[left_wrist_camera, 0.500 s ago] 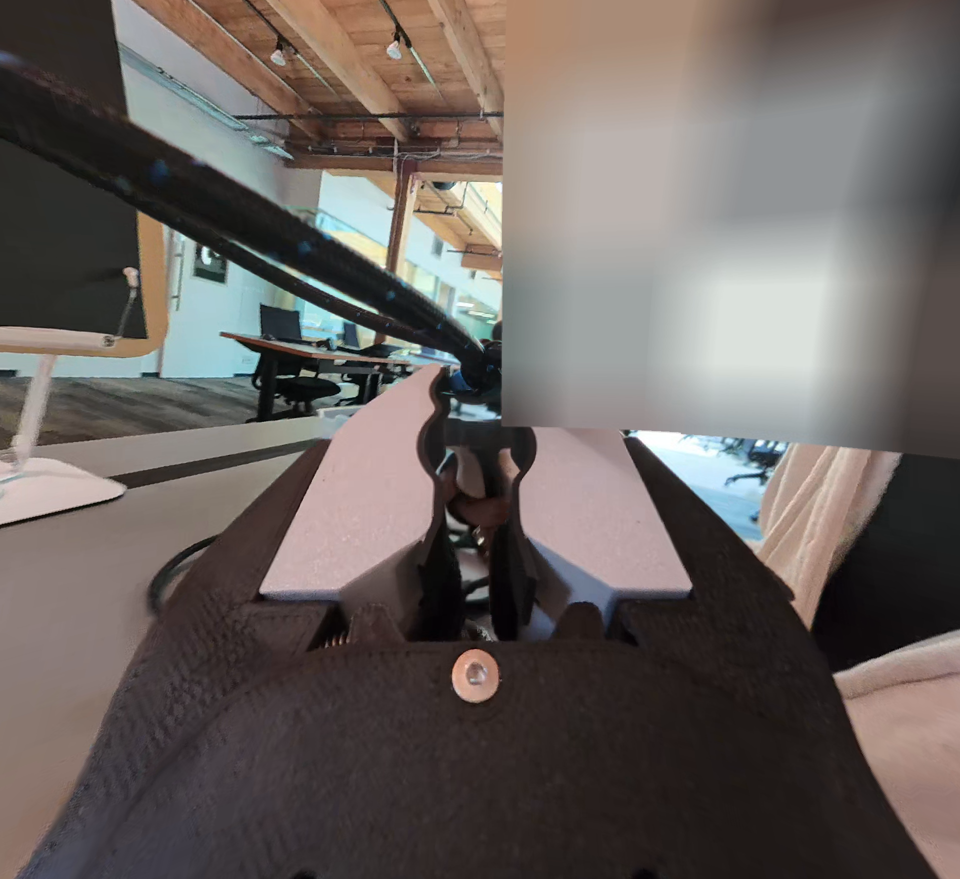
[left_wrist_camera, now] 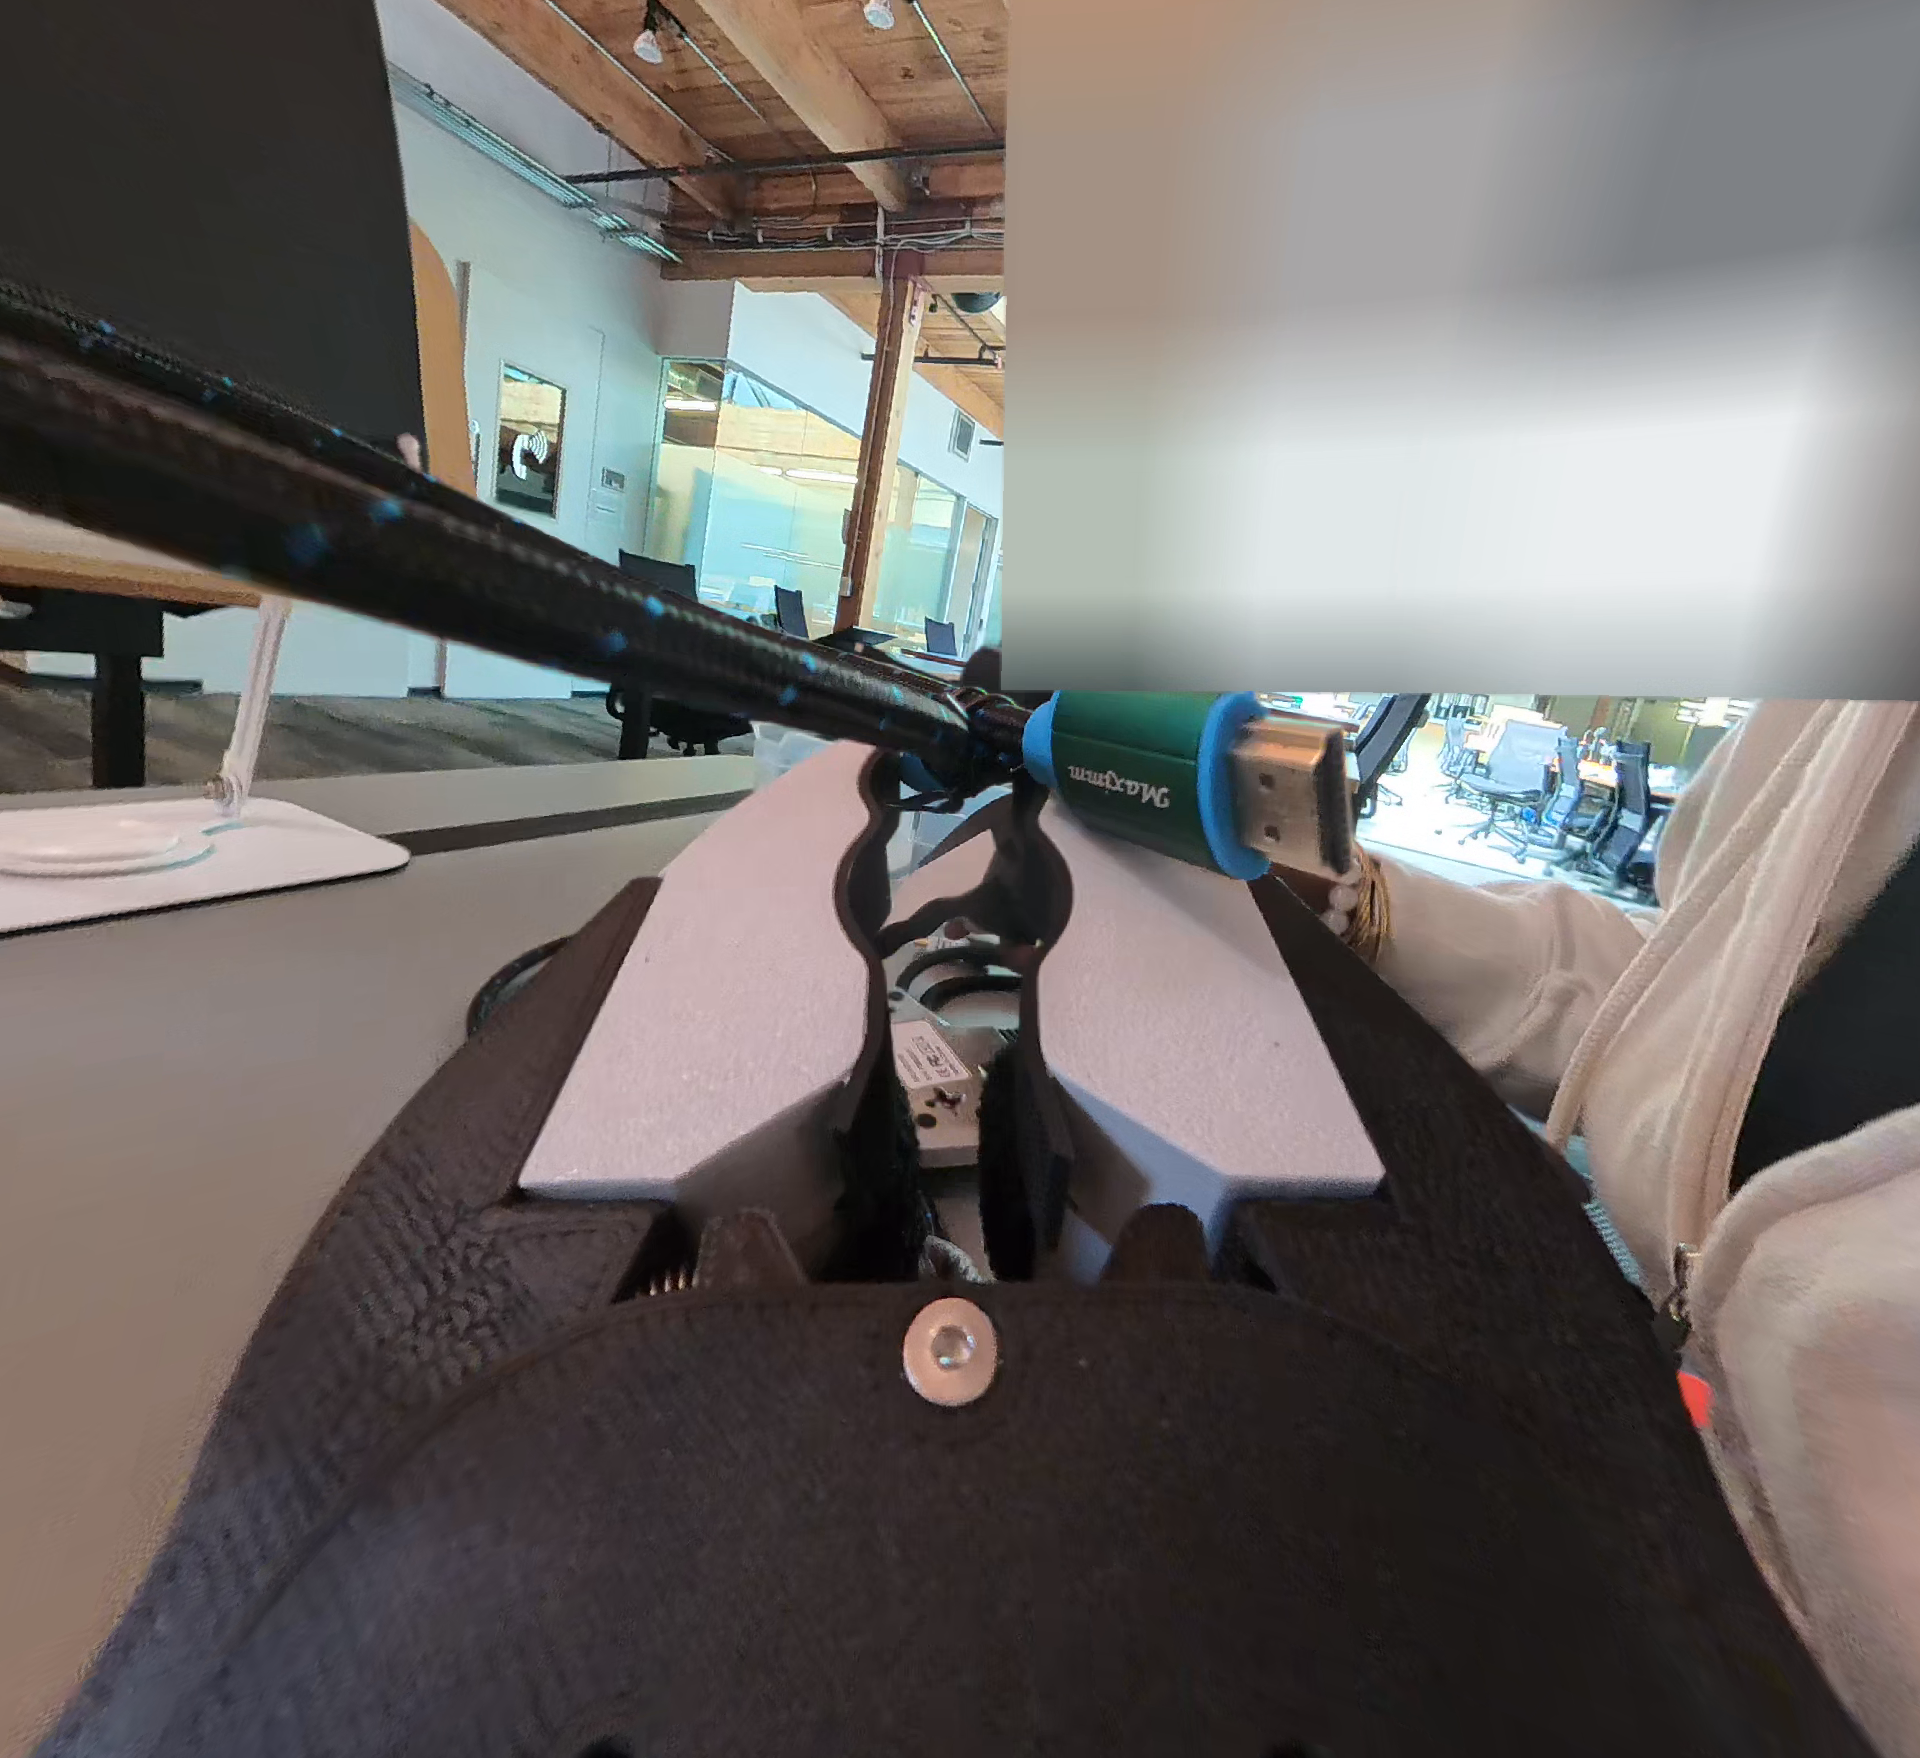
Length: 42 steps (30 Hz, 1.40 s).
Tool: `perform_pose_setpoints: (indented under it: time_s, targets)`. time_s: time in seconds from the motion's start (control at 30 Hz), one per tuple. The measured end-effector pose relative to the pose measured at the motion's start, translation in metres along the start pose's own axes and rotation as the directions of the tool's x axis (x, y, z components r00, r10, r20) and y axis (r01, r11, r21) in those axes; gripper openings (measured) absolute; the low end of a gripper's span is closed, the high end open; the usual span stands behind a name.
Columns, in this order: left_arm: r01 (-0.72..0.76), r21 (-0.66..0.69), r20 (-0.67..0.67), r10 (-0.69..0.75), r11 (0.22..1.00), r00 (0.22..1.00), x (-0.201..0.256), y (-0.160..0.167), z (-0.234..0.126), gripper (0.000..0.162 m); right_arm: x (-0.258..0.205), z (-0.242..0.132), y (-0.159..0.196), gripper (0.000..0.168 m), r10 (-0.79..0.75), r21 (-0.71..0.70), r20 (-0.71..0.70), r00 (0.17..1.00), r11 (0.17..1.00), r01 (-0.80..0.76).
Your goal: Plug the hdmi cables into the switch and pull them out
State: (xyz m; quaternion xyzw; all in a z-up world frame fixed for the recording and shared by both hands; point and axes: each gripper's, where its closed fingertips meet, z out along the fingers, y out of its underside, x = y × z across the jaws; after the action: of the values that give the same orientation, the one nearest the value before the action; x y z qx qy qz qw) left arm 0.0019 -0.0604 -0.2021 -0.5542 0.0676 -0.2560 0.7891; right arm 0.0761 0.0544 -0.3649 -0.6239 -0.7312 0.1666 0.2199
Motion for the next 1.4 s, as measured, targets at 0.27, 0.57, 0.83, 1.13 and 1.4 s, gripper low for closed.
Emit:
perform_pose_setpoints:
  time_s: [0.27, 0.57, 0.83, 1.13, 1.4]
  targets:
    - [0.006, -0.052, -0.002, -0.006, 0.999, 1.000, -0.003, 0.015, -0.002, 0.020, -0.002, 0.016, -0.005, 0.121, 0.075, 0.066, 0.060, 0.995, 0.995, -0.079]
    - [0.053, -0.119, -0.005, -0.054, 0.991, 0.999, -0.006, 0.027, 0.003, 0.020, -0.008, -0.004, -0.025, 0.120, -0.053, 0.286, 0.162, 0.985, 0.958, 0.005]
    - [0.110, -0.327, -0.076, -0.142, 0.939, 0.987, 0.013, 0.058, 0.015, 0.020, -0.031, -0.014, -0.025, 0.120, -0.257, 0.332, 0.214, 0.942, 0.927, 0.177]
    - [0.109, -0.236, -0.112, -0.139, 0.966, 0.984, 0.013, 0.046, 0.011, 0.020, -0.028, -0.006, -0.015, 0.125, -0.365, 0.234, 0.235, 0.901, 0.921, 0.312]
    - [0.091, -0.226, -0.144, -0.125, 0.970, 0.982, 0.016, 0.045, 0.010, 0.020, -0.014, -0.016, 0.031, 0.072, -0.314, 0.005, 0.182, 0.932, 0.948, 0.318]
